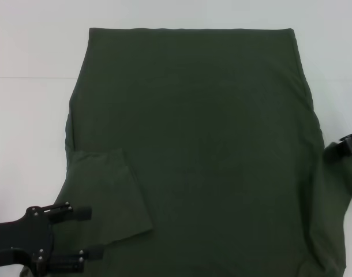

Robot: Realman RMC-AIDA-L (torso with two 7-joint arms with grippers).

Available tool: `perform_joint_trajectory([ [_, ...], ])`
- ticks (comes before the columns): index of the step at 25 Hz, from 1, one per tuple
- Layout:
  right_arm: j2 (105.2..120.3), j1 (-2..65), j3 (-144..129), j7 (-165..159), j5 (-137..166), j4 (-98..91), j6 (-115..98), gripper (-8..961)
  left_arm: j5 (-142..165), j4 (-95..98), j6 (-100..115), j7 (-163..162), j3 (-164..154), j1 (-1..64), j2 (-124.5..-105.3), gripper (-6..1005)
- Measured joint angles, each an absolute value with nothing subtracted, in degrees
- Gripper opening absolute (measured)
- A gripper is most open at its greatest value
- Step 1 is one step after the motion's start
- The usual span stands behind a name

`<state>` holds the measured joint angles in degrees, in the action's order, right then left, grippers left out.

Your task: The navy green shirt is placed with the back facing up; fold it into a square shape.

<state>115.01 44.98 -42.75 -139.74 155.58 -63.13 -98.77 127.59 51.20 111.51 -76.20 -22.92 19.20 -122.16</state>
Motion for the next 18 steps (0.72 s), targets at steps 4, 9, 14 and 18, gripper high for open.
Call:
perform_joint_trajectory([
  [4,115.49,47.51,-47.06,-140.21,155.82,-60.23,-98.08,30,127.66,51.18,111.54,-76.2,-23.1,19.18,-122.16,859],
  [9,116.71,48.72,-54.21,-142.52,155.92,-59.64,-96.98,33,127.7,51.23,111.54,-76.2,-23.17,19.16,-122.16,860],
  [14,117.5,49.62,-55.98,-144.96,155.57,-58.9,-96.54,75,127.71,51.18,111.42,-76.2,-23.24,19.16,-122.16,860],
  [18,117.76,49.85,-53.41,-145.27,153.46,-57.61,-96.54,156,127.71,51.16,111.23,-76.2,-23.37,19.33,-122.16,859],
])
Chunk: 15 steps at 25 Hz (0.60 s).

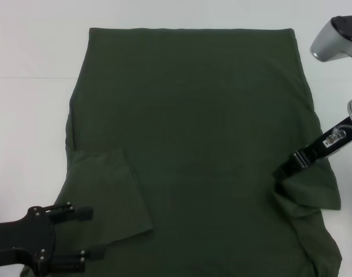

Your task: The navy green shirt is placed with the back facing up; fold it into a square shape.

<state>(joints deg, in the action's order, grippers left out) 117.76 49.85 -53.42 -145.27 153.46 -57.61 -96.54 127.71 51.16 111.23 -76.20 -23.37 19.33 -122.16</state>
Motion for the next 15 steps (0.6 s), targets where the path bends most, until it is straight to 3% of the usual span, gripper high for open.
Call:
perform_joint_trajectory([
  [5,117.25,48.97,-46.91,-145.7,151.24,-54.67,-96.3,258,127.71,51.15,111.09,-76.2,-23.46,19.57,-122.13,859],
  [10,116.31,44.0,-38.03,-145.27,148.08,-53.44,-96.05,506,127.38,50.63,110.97,-76.2,-22.93,19.79,-122.07,860],
  [12,114.78,40.74,-35.13,-145.34,146.0,-52.16,-95.92,585,127.23,50.2,110.89,-76.21,-22.74,19.9,-122.03,860],
  [15,111.21,37.44,-32.24,-145.73,144.18,-48.47,-95.71,703,127.19,49.7,110.76,-76.26,-22.68,20.15,-121.98,860],
])
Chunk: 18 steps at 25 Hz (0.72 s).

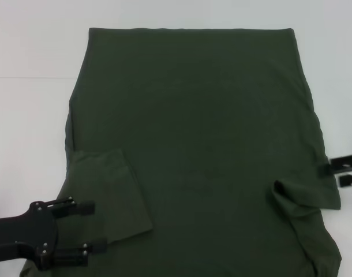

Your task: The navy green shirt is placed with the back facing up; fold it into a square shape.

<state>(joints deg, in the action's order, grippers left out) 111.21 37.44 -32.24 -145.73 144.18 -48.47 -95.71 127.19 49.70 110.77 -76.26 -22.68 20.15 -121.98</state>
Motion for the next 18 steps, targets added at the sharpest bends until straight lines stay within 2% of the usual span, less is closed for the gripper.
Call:
perform_joint_trajectory([
  [1,110.14,36.84,-31.59,-145.82,143.98,-47.3,-95.62,743,127.18,49.63,110.76,-76.26,-22.68,20.24,-121.98,860],
  [3,107.76,35.89,-30.37,-145.96,143.96,-44.73,-94.84,760,127.18,49.52,110.74,-76.28,-22.67,20.47,-121.98,860],
  [5,106.5,35.83,-30.47,-146.52,144.28,-43.62,-93.82,777,127.17,49.43,110.74,-76.32,-22.7,20.73,-121.98,860],
  [7,105.86,36.62,-31.79,-147.63,145.5,-43.22,-92.89,785,127.17,49.36,110.73,-76.56,-22.89,20.87,-121.98,860],
  [10,105.79,38.96,-33.92,-148.88,148.98,-43.18,-91.43,784,127.17,49.07,110.73,-76.87,-23.01,20.98,-121.98,860],
  [18,108.16,42.68,-37.51,-149.11,154.92,-43.12,-87.58,779,127.17,48.76,110.64,-76.9,-22.78,20.98,-122.25,860],
])
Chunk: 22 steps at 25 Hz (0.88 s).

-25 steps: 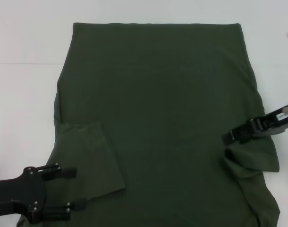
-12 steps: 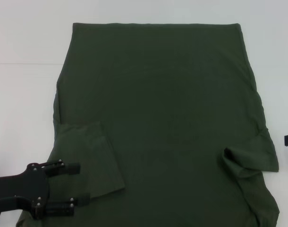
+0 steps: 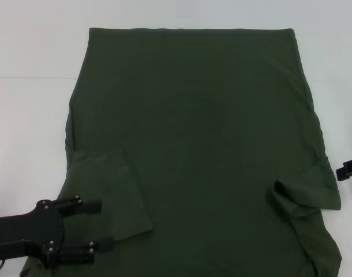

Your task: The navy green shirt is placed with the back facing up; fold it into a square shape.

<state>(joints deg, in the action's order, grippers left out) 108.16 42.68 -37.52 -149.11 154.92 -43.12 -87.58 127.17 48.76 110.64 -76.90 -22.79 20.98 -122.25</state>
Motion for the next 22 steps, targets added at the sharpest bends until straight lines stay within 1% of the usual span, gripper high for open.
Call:
perform_joint_trajectory([
  [8,110.71,42.72,-38.91,-148.19,154.88,-41.71,-82.88,776,127.61,48.76,109.93,-76.9,-22.94,20.91,-122.4,861],
  [22,111.88,42.06,-39.01,-147.35,154.66,-40.02,-79.82,777,127.63,48.78,109.32,-76.89,-23.29,20.85,-122.27,861],
])
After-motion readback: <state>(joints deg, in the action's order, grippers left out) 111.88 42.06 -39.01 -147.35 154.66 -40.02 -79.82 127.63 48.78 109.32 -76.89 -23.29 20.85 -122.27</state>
